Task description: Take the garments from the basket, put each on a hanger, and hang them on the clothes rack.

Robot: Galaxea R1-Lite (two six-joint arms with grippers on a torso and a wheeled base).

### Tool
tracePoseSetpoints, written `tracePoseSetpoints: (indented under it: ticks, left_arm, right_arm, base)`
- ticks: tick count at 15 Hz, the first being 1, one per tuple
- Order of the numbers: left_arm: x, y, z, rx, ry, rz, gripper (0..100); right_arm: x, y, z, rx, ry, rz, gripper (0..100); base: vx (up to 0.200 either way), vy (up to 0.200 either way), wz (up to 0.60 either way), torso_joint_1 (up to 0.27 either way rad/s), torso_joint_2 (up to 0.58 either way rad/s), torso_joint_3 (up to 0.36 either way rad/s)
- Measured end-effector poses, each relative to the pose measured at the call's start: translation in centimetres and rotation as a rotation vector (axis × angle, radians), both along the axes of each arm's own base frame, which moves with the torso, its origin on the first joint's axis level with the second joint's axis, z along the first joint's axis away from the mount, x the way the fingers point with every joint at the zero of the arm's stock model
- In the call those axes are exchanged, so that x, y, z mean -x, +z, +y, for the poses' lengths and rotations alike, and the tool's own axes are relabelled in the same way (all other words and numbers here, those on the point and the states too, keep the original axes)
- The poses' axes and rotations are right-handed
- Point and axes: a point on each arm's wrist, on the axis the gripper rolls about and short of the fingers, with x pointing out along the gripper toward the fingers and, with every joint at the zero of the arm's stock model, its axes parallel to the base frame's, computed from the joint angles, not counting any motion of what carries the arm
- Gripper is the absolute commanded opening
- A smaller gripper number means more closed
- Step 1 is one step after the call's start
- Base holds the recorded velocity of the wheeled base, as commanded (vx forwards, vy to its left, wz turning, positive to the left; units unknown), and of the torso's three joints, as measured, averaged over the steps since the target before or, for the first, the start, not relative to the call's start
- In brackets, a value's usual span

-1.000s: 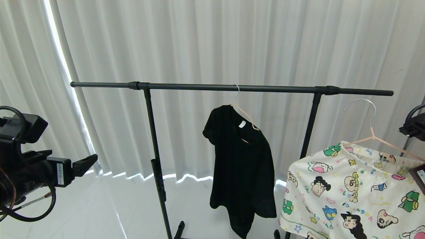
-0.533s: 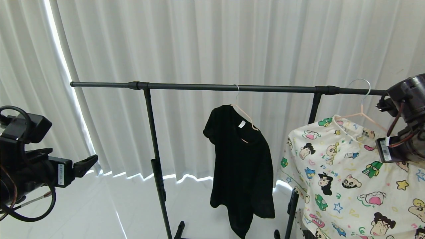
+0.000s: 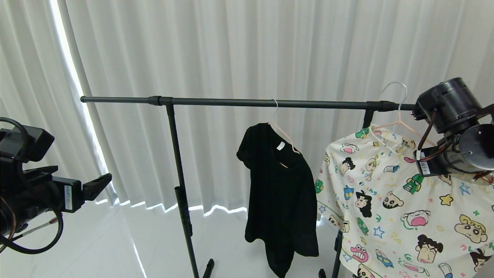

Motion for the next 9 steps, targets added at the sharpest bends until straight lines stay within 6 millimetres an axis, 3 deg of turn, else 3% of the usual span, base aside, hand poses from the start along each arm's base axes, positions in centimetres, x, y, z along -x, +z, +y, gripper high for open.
tracePoseSetpoints:
  ticks: [8, 9]
  left_arm:
    - [0.1, 0.0, 0.0, 0.000, 0.000, 0.000, 100]
    - [0.1, 0.0, 0.0, 0.000, 0.000, 0.001, 100]
  right_arm:
    - [-0.6, 0.2, 1.7, 0.007, 0.039, -0.016, 0]
    - [-0.6, 0.1, 1.9, 0.009, 0.043, -0.013, 0]
  base:
    - [0.200, 0.000, 0.00, 0.004, 0.00, -0.001]
    - [0.000, 0.000, 0.00, 0.000, 0.00, 0.000]
